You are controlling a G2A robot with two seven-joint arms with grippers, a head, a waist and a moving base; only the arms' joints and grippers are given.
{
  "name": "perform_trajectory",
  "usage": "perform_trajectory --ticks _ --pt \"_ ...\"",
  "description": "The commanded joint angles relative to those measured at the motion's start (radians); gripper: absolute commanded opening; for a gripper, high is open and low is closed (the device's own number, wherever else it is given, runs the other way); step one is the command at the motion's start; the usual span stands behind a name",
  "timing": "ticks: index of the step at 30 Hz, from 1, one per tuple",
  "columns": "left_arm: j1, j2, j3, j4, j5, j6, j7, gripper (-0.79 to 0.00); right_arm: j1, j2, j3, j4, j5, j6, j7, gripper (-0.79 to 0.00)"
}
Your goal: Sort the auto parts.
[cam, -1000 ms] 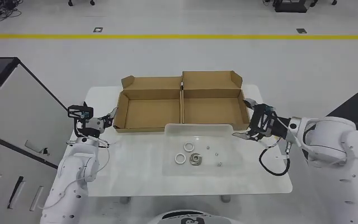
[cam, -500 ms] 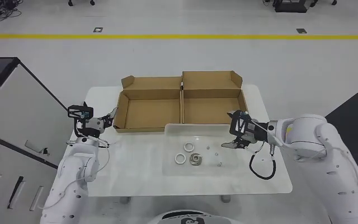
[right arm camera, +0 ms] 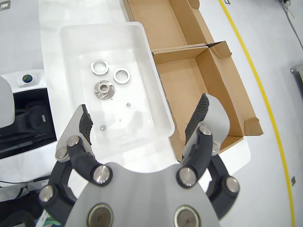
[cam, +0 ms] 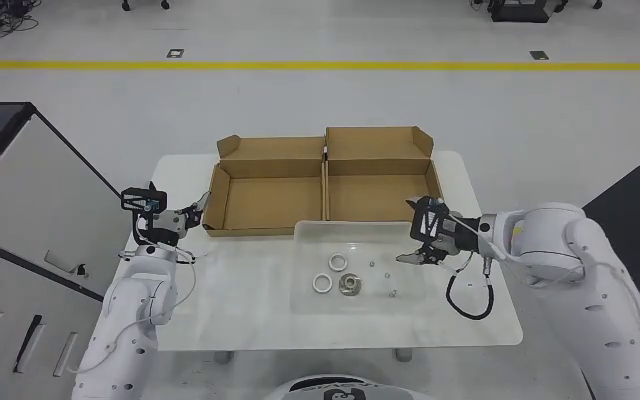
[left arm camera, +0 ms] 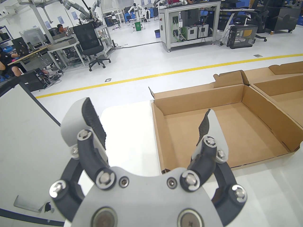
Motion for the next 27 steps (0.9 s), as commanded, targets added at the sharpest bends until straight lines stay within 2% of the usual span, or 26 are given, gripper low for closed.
perform_trajectory --ticks 1,8,14,17,22,27 --pt "0.0 0.0 0.0 0.0 0.0 0.0 0.0 0.0 0.013 0.006 -0.03 -0.01 -0.021 0.006 0.006 0.0" --pt "0.0 0.0 0.0 0.0 0.0 0.0 0.0 0.0 0.161 0.062 -0.23 0.03 0.001 0.069 0.069 0.0" --pt "0.0 0.0 0.0 0.0 0.0 0.0 0.0 0.0 0.372 0.123 -0.478 0.066 0.139 0.237 0.238 0.0" --pt "0.0 0.0 0.0 0.0 0.0 0.0 0.0 0.0 0.483 0.147 -0.606 0.081 0.21 0.284 0.284 0.0" --pt "0.0 0.0 0.0 0.0 0.0 0.0 0.0 0.0 0.645 0.177 -0.796 0.114 0.289 0.312 0.312 0.0" --pt "0.0 0.0 0.0 0.0 0.0 0.0 0.0 0.0 0.76 0.197 -0.952 0.158 0.319 0.305 0.305 0.0"
